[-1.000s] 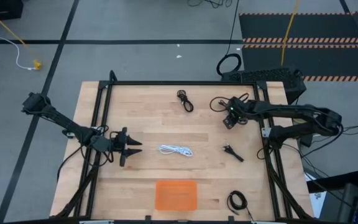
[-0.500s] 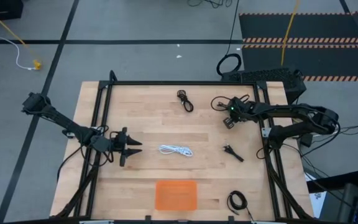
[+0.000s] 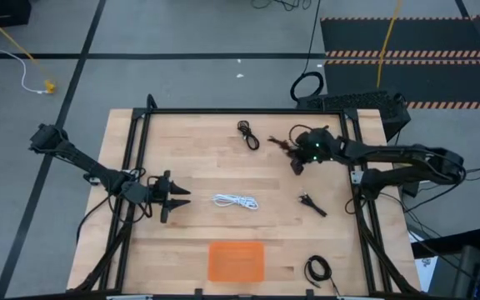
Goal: Pick and place USB-C Cables
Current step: Put the top right black charger cable into the orange bin
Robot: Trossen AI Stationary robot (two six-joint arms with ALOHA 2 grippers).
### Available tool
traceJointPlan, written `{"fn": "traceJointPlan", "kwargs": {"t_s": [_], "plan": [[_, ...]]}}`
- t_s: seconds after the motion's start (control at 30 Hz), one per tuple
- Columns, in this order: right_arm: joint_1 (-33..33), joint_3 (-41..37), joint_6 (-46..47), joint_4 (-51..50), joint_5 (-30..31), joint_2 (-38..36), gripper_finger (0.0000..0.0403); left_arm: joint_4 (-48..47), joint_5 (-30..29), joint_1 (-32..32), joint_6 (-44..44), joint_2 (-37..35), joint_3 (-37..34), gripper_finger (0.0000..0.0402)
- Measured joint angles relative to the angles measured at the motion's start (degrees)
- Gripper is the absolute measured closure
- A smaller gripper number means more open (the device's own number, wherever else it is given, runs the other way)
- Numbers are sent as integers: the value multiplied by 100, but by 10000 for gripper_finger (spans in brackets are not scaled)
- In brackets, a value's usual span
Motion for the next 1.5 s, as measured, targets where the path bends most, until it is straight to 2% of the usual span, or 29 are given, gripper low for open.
{"fn": "traceJointPlan", "kwargs": {"t_s": [0.13,0.27,0.47,0.63,0.8,0.93,1.3,1.5], "plan": [[726,0,487,1134,-557,-158,389,2,0,0,-1,-1,0,245],[1678,0,757,2246,-520,-143,390,1,0,-1,-1,-2,-1,245],[3056,2,834,3656,420,254,390,2,0,-1,-2,-1,-1,245],[3929,2,677,4757,1088,871,391,3,1,1,0,-2,-1,245],[4470,10,611,5917,1255,1504,391,2,1,0,-1,-1,-1,245],[4762,229,613,6154,1295,1857,391,3,0,1,-1,0,1,245],[5347,1151,545,5852,1286,2822,389,11,0,1,-2,-2,-1,245],[5617,1567,547,5837,1564,3327,390,11,0,1,-2,-2,-1,245]]}}
